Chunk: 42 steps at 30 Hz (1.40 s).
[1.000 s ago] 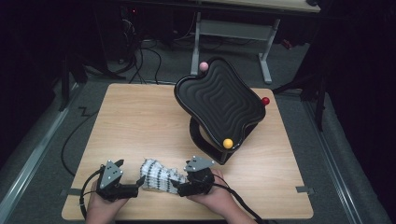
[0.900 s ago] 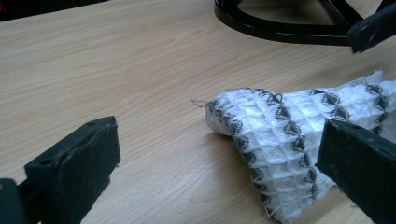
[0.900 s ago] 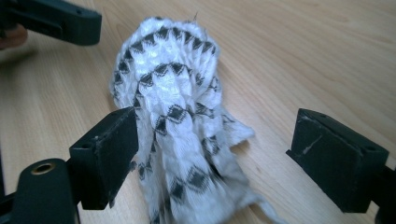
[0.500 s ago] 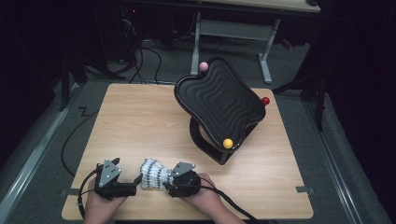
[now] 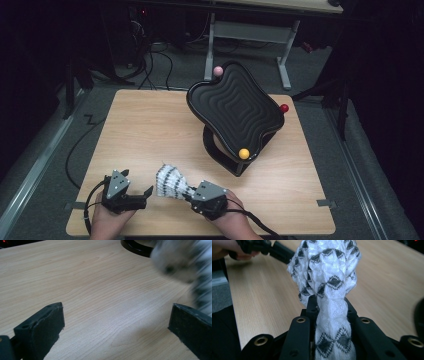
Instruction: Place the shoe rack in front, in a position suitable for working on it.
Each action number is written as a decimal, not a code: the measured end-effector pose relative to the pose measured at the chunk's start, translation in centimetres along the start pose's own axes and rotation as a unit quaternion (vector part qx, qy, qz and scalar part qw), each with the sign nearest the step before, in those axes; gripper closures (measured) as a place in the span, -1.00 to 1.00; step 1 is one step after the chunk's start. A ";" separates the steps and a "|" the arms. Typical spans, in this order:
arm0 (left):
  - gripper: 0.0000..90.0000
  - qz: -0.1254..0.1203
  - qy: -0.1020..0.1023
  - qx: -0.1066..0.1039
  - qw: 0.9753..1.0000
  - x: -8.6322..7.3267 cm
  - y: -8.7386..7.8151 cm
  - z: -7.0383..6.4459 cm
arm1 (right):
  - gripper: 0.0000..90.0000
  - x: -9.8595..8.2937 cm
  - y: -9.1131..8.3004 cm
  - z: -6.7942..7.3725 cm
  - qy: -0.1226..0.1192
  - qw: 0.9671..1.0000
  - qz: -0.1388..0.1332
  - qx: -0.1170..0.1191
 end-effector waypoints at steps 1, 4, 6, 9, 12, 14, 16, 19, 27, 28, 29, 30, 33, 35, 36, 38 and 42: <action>-0.96 0.002 0.002 -0.002 1.000 0.0 0.0 -0.1 | 0.67 0.0 -0.8 -0.4 0.004 1.000 -0.005 -0.006; -0.95 0.001 0.004 -0.007 1.000 0.1 0.2 -0.5 | 0.67 -0.9 -3.2 -1.8 0.013 0.999 -0.019 -0.031; -0.93 0.004 0.004 -0.015 1.000 0.2 0.3 -0.8 | 0.66 -2.0 -4.8 -3.1 0.025 0.998 -0.021 -0.049; -0.89 0.005 0.004 -0.022 1.000 0.3 0.5 -1.2 | 0.66 -4.2 -7.4 -5.3 0.057 0.995 -0.028 -0.078; -0.88 0.004 0.006 -0.030 1.000 0.5 0.8 -1.7 | 0.66 -6.4 -9.9 -7.7 0.090 0.989 -0.026 -0.113; -0.88 0.004 0.009 -0.036 0.999 0.6 1.0 -2.1 | 0.65 -7.7 -11.8 -9.6 0.103 0.983 -0.027 -0.148; -0.87 0.001 0.008 -0.043 0.999 0.8 1.2 -2.5 | 0.64 -8.8 -13.0 -11.0 0.123 0.978 -0.025 -0.164; -0.86 -0.005 0.012 -0.048 0.999 1.3 1.4 -3.0 | 0.64 -10.5 -14.4 -13.4 0.124 0.969 -0.009 -0.214; -0.80 -0.018 0.020 -0.068 0.997 2.3 2.1 -4.2 | 0.56 -14.0 -16.7 -17.5 0.197 0.946 0.006 -0.257; -0.80 -0.019 0.023 -0.072 0.997 2.5 2.2 -4.4 | 0.50 -14.6 -16.6 -17.9 0.206 0.943 0.011 -0.260; -0.80 -0.022 0.025 -0.076 0.997 2.6 2.3 -4.7 | 0.41 -15.1 -16.5 -18.1 0.215 0.941 0.016 -0.262; -0.80 -0.026 0.027 -0.082 0.996 2.8 2.5 -5.0 | 0.30 -15.5 -16.3 -18.4 0.227 0.939 0.020 -0.257; -0.80 -0.029 0.037 -0.095 0.994 3.0 2.9 -5.9 | 0.03 -15.6 -16.6 -18.7 0.240 0.935 0.010 -0.261; -0.80 -0.032 0.036 -0.103 0.994 3.2 3.1 -6.5 | -0.14 -14.8 -17.4 -18.7 0.241 0.931 -0.014 -0.273; -0.80 -0.035 0.035 -0.105 0.993 3.4 3.2 -6.7 | -0.22 -14.3 -17.8 -18.6 0.241 0.930 -0.031 -0.277; -0.80 -0.040 0.031 -0.110 0.993 3.9 3.6 -7.3 | -0.29 -13.4 -18.5 -18.2 0.238 0.929 -0.056 -0.276; -0.80 -0.032 0.039 -0.114 0.992 5.4 5.0 -8.5 | -0.42 -12.5 -18.7 -17.4 0.236 0.932 -0.082 -0.264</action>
Point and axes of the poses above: each handheld gripper's, and its own axes: y roughly forward along the jaws, x roughly out of its top, z roughly to its left, the point moved 7 cm from there along y, roughly forward along the jaws, and after that the axes turned 11 degrees about y, right-handed, at the moved point
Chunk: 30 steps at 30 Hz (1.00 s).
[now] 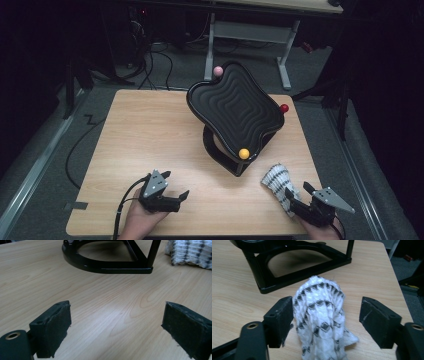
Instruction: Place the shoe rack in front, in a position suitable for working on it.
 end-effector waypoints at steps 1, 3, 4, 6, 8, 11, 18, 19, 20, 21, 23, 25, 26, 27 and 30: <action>-0.80 0.002 0.005 -0.001 1.000 0.3 0.5 -0.2 | -0.44 0.0 0.0 0.1 -0.001 1.000 0.000 0.000; -0.80 0.000 0.000 -0.008 1.000 1.0 1.5 -0.6 | -0.44 -0.1 0.2 0.3 -0.001 1.000 0.003 0.005; -0.80 0.000 -0.002 -0.013 1.000 1.4 2.1 -0.9 | -0.44 -0.1 0.2 0.3 0.001 1.000 0.004 0.006; -0.80 0.002 0.007 -0.012 1.000 2.1 3.2 -1.4 | -0.43 -0.1 0.2 0.2 0.004 1.000 0.003 0.006; -0.80 -0.003 0.011 -0.015 1.000 2.9 4.3 -1.9 | -0.43 0.0 0.2 0.1 0.008 1.000 0.001 0.006; -0.79 -0.005 0.027 -0.016 0.999 4.1 5.8 -3.0 | -0.42 0.0 0.3 0.2 0.008 1.000 0.001 0.006; -0.70 -0.013 0.024 -0.036 0.999 6.2 9.2 -5.0 | -0.40 -0.2 0.3 0.5 0.008 1.000 0.003 0.008; -0.66 -0.014 0.022 -0.040 0.999 6.4 9.7 -5.1 | -0.40 -0.1 0.3 0.6 0.007 1.000 0.002 0.010; -0.65 -0.013 0.019 -0.044 0.999 6.7 10.2 -5.2 | -0.40 -0.1 0.3 0.7 0.008 1.000 0.002 0.011; -0.63 -0.013 0.014 -0.048 0.999 6.8 10.7 -5.3 | -0.40 -0.1 0.3 0.8 0.006 1.000 0.002 0.014; -0.59 -0.012 0.010 -0.049 0.999 7.2 11.6 -5.3 | -0.39 -0.2 0.3 0.9 0.006 1.000 0.003 0.016; -0.57 -0.008 0.011 -0.048 0.999 7.5 12.5 -5.4 | -0.39 -0.2 0.3 1.1 0.003 1.000 0.004 0.020; -0.57 -0.005 0.012 -0.048 0.999 7.7 13.0 -5.5 | -0.39 -0.2 0.3 1.1 0.001 1.000 0.004 0.021; -0.55 -0.004 0.011 -0.050 0.999 7.9 13.2 -5.6 | -0.39 -0.2 0.3 1.2 0.003 1.000 0.004 0.021; -0.45 -0.004 0.000 -0.059 0.998 8.4 14.2 -5.9 | -0.38 -0.2 0.3 1.3 0.002 1.000 0.006 0.025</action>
Point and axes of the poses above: each handheld gripper's, and its own axes: y roughly forward along the jaws, x roughly out of its top, z roughly to its left, the point moved 7 cm from there along y, roughly forward along the jaws, and after that the axes turned 11 degrees about y, right-handed, at the moved point
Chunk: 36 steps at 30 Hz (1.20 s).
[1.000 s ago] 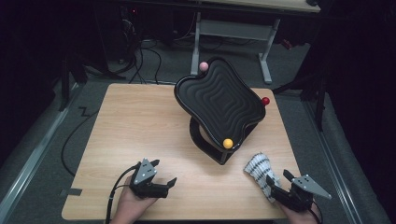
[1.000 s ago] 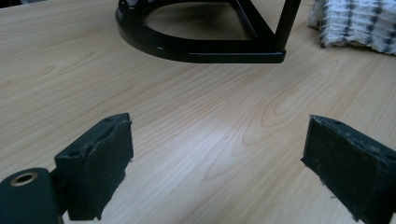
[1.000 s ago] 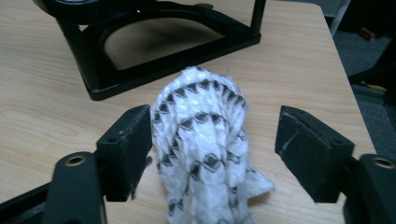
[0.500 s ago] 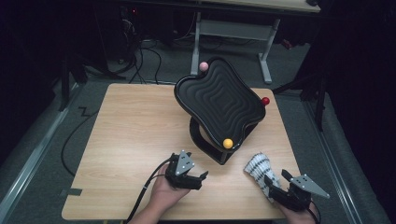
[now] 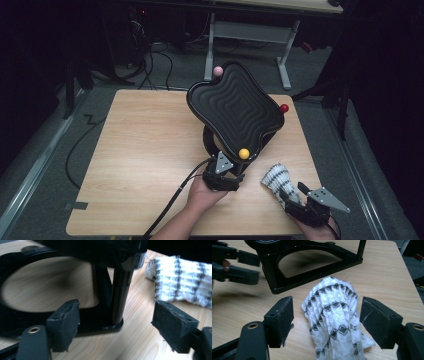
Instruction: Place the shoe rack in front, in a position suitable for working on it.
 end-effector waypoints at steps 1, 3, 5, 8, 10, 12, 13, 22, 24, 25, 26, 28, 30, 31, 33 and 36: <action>-0.42 -0.001 -0.003 0.000 1.000 0.2 0.3 -0.1 | -0.38 0.0 0.0 0.0 0.000 1.000 0.000 0.002; -0.31 -0.004 -0.004 0.005 1.000 0.6 0.7 -0.2 | -0.38 -0.1 0.1 0.1 0.003 1.000 0.002 0.005; -0.15 -0.006 -0.011 0.010 1.000 0.8 1.0 -0.1 | -0.38 -0.1 0.0 0.1 0.004 1.000 0.003 0.006; 0.08 -0.008 -0.005 0.020 1.000 0.8 1.3 -0.1 | -0.37 -0.1 0.0 0.2 0.006 1.000 0.003 0.011; 0.25 -0.004 0.010 0.031 0.999 0.8 1.4 -0.1 | -0.36 -0.2 0.0 0.3 0.005 1.000 0.004 0.012; 0.44 -0.001 0.019 0.031 0.999 0.6 1.3 -0.2 | -0.36 -0.2 0.1 0.3 0.006 1.000 0.006 0.014; 0.50 0.001 0.023 0.039 0.999 0.5 1.3 -0.1 | -0.36 -0.3 0.1 0.4 0.005 1.000 0.007 0.014; 0.65 0.005 0.025 0.044 0.999 -1.3 -1.8 1.0 | -0.31 -0.4 0.1 1.0 -0.003 1.000 0.010 0.024; 0.65 0.005 0.021 0.048 0.999 -2.0 -2.9 1.6 | -0.30 -0.4 0.2 1.1 -0.008 1.000 0.011 0.025; 0.65 0.006 0.021 0.051 0.998 -2.3 -3.4 1.9 | -0.30 -0.5 0.2 1.2 -0.008 1.000 0.012 0.026; 0.65 0.008 0.019 0.054 0.998 -2.7 -4.0 2.3 | -0.30 -0.5 0.3 1.2 -0.009 1.000 0.013 0.026; 0.66 0.008 0.014 0.058 0.998 -3.3 -4.9 2.8 | -0.30 -0.6 0.3 1.3 -0.009 0.999 0.014 0.028; 0.66 0.010 0.012 0.063 0.998 -4.0 -6.1 3.2 | -0.30 -0.6 0.3 1.4 -0.008 0.999 0.014 0.030; 0.66 0.011 0.010 0.066 0.998 -4.3 -6.6 3.4 | -0.29 -0.6 0.3 1.4 -0.009 0.999 0.013 0.031; 0.66 0.014 0.008 0.070 0.997 -5.1 -8.0 3.9 | -0.29 -0.6 0.3 1.5 -0.011 0.999 0.012 0.031; 0.66 0.017 0.004 0.080 0.997 -6.3 -10.0 4.4 | -0.28 -0.6 0.3 1.7 -0.016 0.999 0.009 0.037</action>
Point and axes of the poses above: each handheld gripper's, and its own axes: y roughly forward along the jaws, x roughly out of its top, z roughly to its left, the point moved 7 cm from there along y, roughly forward along the jaws, and after that the axes turned 11 degrees about y, right-handed, at the moved point
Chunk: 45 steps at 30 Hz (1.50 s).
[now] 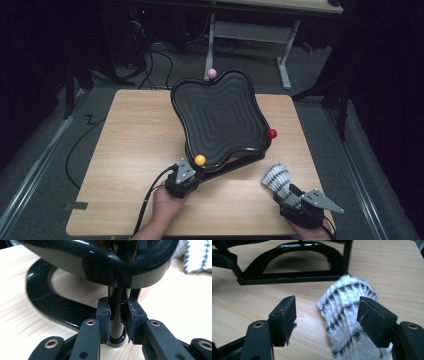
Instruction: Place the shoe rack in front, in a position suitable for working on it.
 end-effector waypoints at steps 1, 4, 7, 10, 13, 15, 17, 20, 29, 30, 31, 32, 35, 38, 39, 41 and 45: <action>0.66 0.000 -0.005 0.005 1.000 -0.6 -0.9 0.4 | -0.28 0.0 0.0 0.1 -0.002 1.000 -0.001 0.001; 0.66 0.001 -0.010 0.014 1.000 -2.1 -3.1 1.0 | -0.27 0.1 -0.1 0.6 -0.008 1.000 -0.004 0.007; 0.65 0.001 -0.010 0.021 1.000 -3.3 -5.0 1.5 | -0.27 0.2 -0.1 1.4 -0.023 1.000 -0.002 0.015; 0.65 -0.002 -0.020 0.031 0.999 -4.4 -6.4 2.1 | -0.31 0.2 -0.1 2.6 -0.043 0.999 -0.002 0.021; 0.65 0.000 -0.026 0.039 0.999 -4.9 -7.2 2.5 | -0.37 0.2 0.1 4.1 -0.071 0.997 -0.002 0.035; 0.65 0.000 -0.027 0.043 0.999 -5.1 -7.5 2.6 | -0.45 0.2 0.7 4.9 -0.082 0.996 0.002 0.039; 0.65 -0.005 -0.030 0.048 0.998 -5.3 -7.6 2.6 | -0.50 -0.1 1.5 5.5 -0.083 0.995 0.012 0.046; 0.64 -0.008 -0.033 0.053 0.998 -5.4 -7.7 2.5 | -0.35 -0.2 2.8 6.2 -0.075 0.995 0.026 0.063; 0.55 -0.005 -0.032 0.044 0.999 -5.9 -8.1 2.6 | -0.11 1.0 7.7 6.8 -0.052 0.998 0.038 0.023; 0.54 -0.005 -0.032 0.044 0.999 -5.9 -8.1 2.6 | -0.09 1.4 8.6 6.8 -0.048 0.998 0.039 0.018; 0.54 -0.008 -0.032 0.043 0.999 -5.9 -8.0 2.6 | -0.05 1.6 9.1 6.8 -0.046 0.998 0.039 0.015; 0.54 -0.009 -0.030 0.042 0.999 -5.9 -7.9 2.6 | -0.01 2.0 9.7 6.8 -0.047 0.998 0.039 0.008; 0.55 -0.022 -0.029 0.046 0.998 -5.6 -7.7 2.6 | 0.16 3.0 11.4 6.8 -0.038 0.999 0.036 0.001; 0.62 -0.023 -0.023 0.049 0.998 -5.6 -7.5 2.6 | 0.37 3.2 11.9 7.2 -0.036 0.999 0.035 0.010; 0.63 -0.022 -0.023 0.051 0.998 -5.5 -7.5 2.6 | 0.45 3.1 11.9 7.3 -0.042 0.998 0.034 0.009; 0.64 -0.017 -0.027 0.051 0.998 -5.5 -7.5 2.8 | 0.65 3.0 11.8 7.3 -0.053 0.998 0.027 -0.011; 0.65 -0.014 -0.028 0.041 0.999 -5.4 -7.6 2.4 | 0.66 2.7 11.1 7.1 -0.050 0.998 0.028 0.000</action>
Point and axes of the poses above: each handheld gripper's, and its own axes: y roughly forward along the jaws, x roughly out of its top, z roughly to its left, the point moved 7 cm from there along y, roughly forward along the jaws, and after that the axes turned 11 degrees about y, right-handed, at the moved point
